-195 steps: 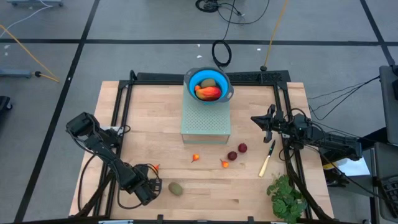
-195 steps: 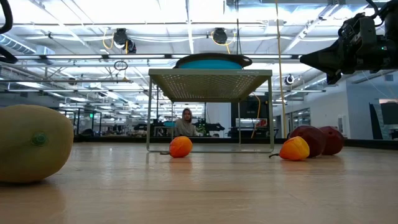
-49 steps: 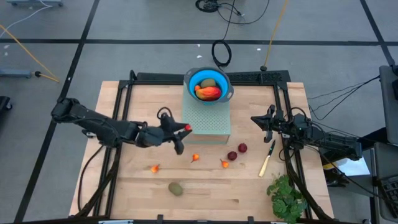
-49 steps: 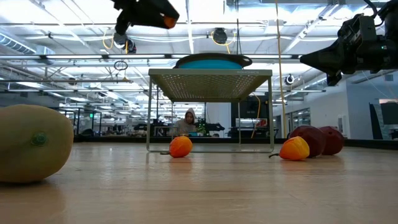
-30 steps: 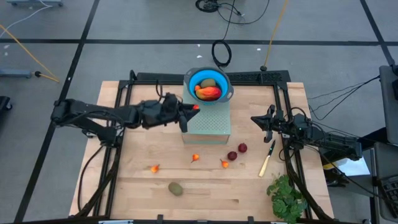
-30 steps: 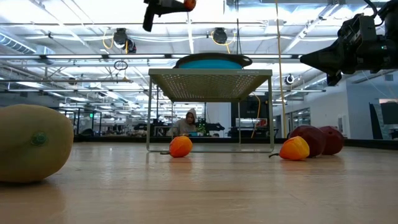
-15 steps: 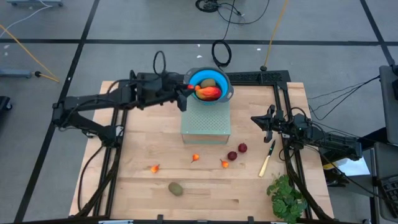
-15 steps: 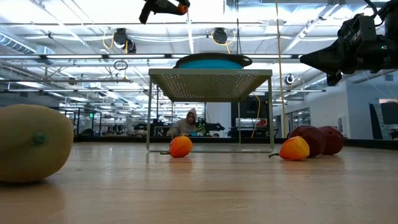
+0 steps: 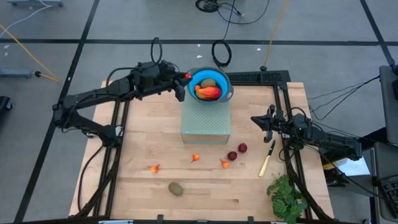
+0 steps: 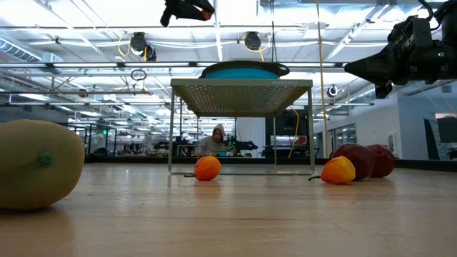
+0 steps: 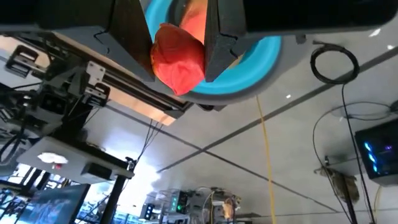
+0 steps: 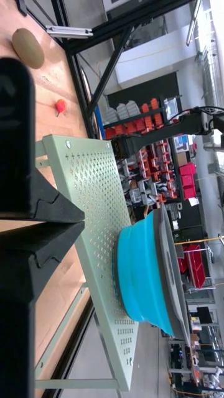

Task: Pick & Place Fruit
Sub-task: Put the pear into the blue strainer bowl on the shelf

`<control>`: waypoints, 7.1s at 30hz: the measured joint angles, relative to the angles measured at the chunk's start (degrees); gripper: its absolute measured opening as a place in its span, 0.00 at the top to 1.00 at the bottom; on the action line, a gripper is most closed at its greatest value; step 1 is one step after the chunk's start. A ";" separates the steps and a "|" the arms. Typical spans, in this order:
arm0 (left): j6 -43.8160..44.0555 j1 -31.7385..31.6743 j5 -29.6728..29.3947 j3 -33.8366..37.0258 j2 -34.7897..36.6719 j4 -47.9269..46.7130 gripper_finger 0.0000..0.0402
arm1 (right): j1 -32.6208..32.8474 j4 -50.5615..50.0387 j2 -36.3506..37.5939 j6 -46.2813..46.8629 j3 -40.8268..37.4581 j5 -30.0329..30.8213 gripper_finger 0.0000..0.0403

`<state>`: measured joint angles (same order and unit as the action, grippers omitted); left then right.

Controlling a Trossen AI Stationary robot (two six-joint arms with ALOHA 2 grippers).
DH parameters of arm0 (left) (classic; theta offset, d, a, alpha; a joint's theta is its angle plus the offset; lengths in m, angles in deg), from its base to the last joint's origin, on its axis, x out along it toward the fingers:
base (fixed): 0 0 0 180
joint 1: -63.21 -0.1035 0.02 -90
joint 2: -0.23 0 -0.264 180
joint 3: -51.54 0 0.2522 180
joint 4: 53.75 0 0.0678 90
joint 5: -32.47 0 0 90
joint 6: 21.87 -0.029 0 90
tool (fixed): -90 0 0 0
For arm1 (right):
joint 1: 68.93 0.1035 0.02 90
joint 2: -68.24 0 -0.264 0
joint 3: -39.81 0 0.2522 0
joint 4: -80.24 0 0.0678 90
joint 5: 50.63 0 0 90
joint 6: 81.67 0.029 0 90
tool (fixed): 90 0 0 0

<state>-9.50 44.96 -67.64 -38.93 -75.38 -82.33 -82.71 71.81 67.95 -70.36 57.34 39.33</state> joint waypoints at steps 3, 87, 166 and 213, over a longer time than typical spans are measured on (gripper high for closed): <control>-0.71 -0.91 0.21 -0.02 -1.20 0.54 0.71 | 0.00 0.00 0.00 0.00 -0.01 0.00 1.00; -10.82 -6.11 5.55 -3.35 -17.06 2.00 0.46 | -0.01 -0.20 0.00 -0.01 -0.02 0.22 1.00; 88.25 44.08 9.63 -14.62 -15.31 -62.48 0.46 | -0.01 -1.37 0.01 -0.02 -0.01 -0.02 1.00; 112.62 51.81 11.64 -5.19 -17.03 -59.13 0.46 | -0.01 -1.33 0.00 -0.02 0.00 -0.02 1.00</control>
<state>103.13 96.77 -56.00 -44.12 -92.41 -141.45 -82.71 70.47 67.95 -70.38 57.33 39.31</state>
